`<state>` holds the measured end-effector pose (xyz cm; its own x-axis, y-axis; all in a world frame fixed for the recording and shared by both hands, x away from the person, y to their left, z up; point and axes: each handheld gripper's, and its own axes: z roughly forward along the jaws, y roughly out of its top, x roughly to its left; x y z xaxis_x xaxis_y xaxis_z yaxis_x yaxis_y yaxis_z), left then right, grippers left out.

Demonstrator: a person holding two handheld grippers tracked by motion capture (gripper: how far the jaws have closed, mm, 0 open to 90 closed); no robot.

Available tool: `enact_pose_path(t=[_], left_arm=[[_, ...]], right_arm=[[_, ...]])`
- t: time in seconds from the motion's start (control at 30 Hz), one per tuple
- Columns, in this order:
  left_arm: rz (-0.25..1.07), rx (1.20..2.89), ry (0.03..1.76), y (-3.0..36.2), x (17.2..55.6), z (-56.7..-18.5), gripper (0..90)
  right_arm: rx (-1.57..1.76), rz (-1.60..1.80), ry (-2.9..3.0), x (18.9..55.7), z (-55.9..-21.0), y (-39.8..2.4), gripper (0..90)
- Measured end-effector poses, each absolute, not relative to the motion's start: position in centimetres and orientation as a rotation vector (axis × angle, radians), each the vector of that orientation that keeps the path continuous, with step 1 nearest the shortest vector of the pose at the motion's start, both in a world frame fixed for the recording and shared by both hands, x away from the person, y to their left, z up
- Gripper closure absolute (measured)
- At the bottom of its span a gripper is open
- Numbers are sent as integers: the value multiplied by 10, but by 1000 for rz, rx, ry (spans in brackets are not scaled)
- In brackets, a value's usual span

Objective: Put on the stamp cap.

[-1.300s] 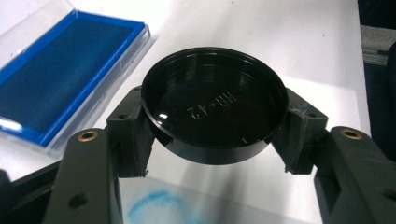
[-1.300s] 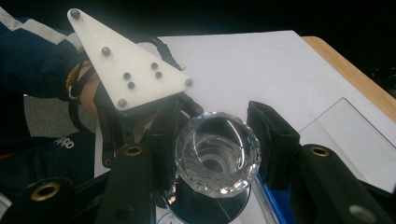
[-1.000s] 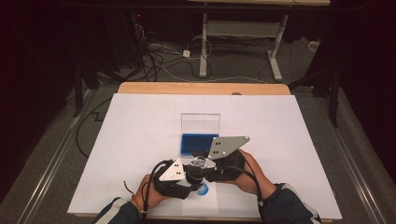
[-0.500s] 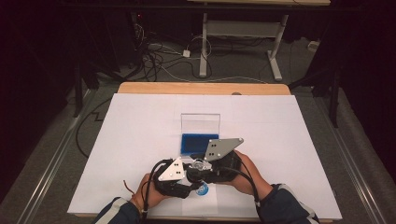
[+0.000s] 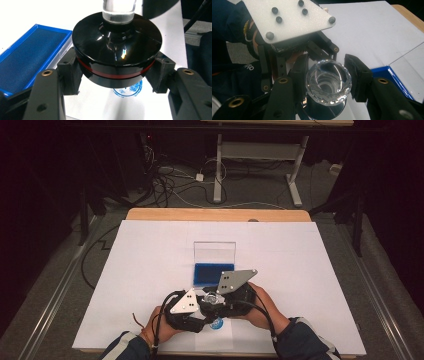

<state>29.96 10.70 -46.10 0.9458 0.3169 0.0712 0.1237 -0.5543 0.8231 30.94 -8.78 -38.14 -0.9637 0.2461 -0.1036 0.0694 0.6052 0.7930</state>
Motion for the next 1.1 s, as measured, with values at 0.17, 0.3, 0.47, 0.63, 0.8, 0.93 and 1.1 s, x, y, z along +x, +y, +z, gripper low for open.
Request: enact_pose_path(t=[0.17,0.3,0.47,0.63,0.8,0.93,1.1], left_arm=[[269,2164,317,107,299,-461,364],[268,2163,332,107,299,-462,364],[274,2174,331,107,299,-463,364],[296,2195,323,106,298,-463,365],[314,2206,320,106,297,-462,365],[317,2212,317,107,298,-462,365],[329,2219,325,108,298,-461,364]], right_arm=[[256,1283,2627,309,-382,-88,561],[249,1274,2623,308,-384,-87,561],[241,1263,2623,307,-386,-86,561],[242,1256,2630,308,-388,-87,561],[242,1254,2638,309,-389,-86,561],[258,1272,2640,310,-390,-88,561],[265,1271,2636,311,-392,-88,561]])
